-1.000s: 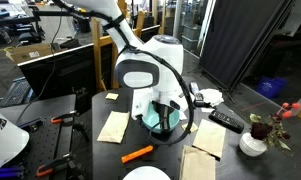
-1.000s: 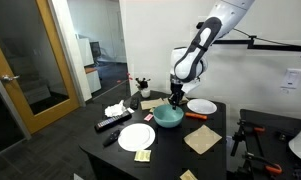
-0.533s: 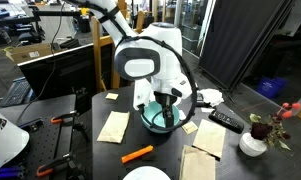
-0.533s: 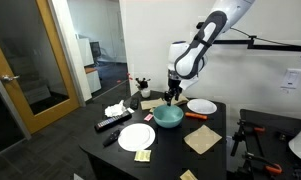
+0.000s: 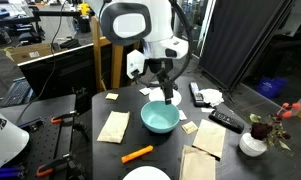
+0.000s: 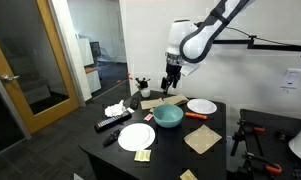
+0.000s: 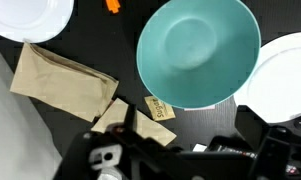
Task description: Move the bowl to the right
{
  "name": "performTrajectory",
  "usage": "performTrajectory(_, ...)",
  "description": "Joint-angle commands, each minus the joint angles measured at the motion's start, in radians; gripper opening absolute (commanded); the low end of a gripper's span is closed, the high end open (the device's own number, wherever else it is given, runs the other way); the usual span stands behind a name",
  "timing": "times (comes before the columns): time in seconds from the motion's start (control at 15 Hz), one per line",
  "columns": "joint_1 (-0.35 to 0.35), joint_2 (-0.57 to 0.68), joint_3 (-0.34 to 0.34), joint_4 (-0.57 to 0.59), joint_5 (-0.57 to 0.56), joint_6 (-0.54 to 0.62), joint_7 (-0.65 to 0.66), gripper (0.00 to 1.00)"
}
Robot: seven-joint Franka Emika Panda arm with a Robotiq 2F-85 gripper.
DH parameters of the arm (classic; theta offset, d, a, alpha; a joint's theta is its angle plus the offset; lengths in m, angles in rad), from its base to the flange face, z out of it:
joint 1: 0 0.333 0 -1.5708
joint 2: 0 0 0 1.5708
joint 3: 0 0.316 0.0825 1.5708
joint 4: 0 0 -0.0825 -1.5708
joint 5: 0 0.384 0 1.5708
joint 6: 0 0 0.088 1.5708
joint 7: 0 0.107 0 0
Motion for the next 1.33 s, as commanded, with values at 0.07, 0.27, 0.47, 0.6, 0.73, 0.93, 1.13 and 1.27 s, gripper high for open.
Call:
performTrajectory(0.07, 0.009, -0.171, 0.027, -0.065, -0.107, -0.120, 0.069, 1.00)
performTrajectory(0.27, -0.003, -0.241, 0.065, -0.073, -0.128, -0.195, 0.068, 1.00)
performTrajectory(0.47, -0.010, -0.287, 0.095, -0.075, -0.116, -0.259, 0.056, 1.00)
performTrajectory(0.6, -0.011, -0.306, 0.112, -0.077, -0.106, -0.297, 0.046, 1.00)
performTrajectory(0.73, -0.017, -0.268, 0.116, -0.054, -0.099, -0.264, 0.036, 1.00)
performTrajectory(0.93, -0.019, -0.262, 0.117, -0.054, -0.099, -0.264, 0.036, 1.00)
performTrajectory(1.13, -0.021, -0.260, 0.116, -0.054, -0.099, -0.264, 0.036, 1.00)
performTrajectory(1.27, -0.022, -0.260, 0.116, -0.054, -0.099, -0.264, 0.036, 1.00)
